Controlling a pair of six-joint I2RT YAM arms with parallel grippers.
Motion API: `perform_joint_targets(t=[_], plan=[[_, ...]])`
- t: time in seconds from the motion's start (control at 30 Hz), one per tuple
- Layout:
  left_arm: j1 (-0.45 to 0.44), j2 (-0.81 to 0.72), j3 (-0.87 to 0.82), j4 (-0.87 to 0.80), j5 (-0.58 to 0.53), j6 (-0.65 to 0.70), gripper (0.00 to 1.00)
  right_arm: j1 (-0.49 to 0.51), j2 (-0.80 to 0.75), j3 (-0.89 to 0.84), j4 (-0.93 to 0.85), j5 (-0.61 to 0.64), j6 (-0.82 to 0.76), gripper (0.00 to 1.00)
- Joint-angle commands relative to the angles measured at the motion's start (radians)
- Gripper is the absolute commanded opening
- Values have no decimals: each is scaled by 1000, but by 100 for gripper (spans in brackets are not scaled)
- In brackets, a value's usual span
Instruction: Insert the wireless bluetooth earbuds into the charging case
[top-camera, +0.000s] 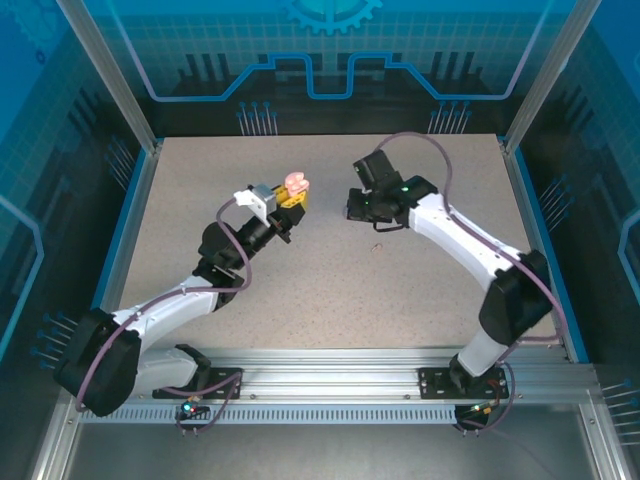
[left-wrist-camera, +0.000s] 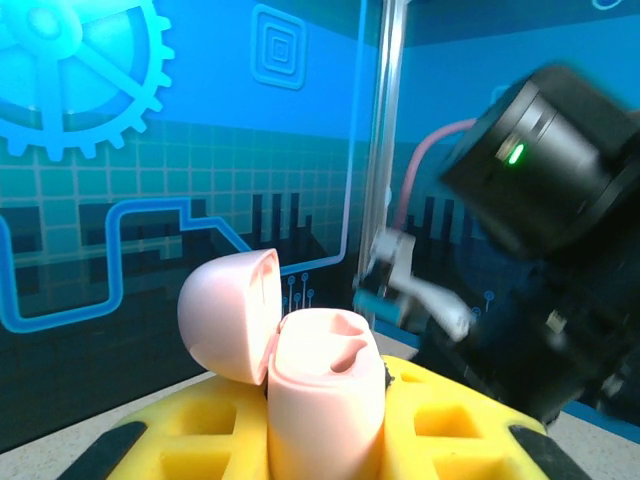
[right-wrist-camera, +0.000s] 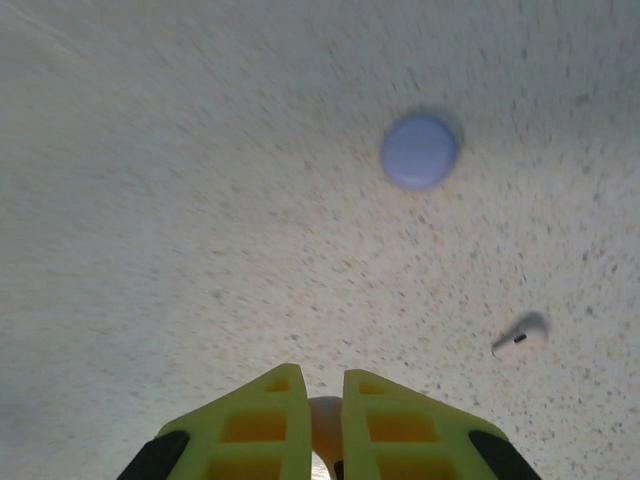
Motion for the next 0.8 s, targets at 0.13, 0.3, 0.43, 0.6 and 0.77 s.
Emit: perform_joint_targets(t=[0.13,0.3,0.43,0.6,0.77], plan=[[-44,20,12,64,45,89,0,5,-234,-24,158,5,-99,12],[-78,53,48,39,58,163,0,5,-331,-11,228,-14,-147,13],[-119,86,83,39,47,232,0,10,-387,-15,300,-62,-183,13],[-179,124,132,55,6,326,0,35,-451,-68,418,-139,-218,14],[-198,159,176,89,-23,344,0,70,-491,-118,485,-165,-245,14]])
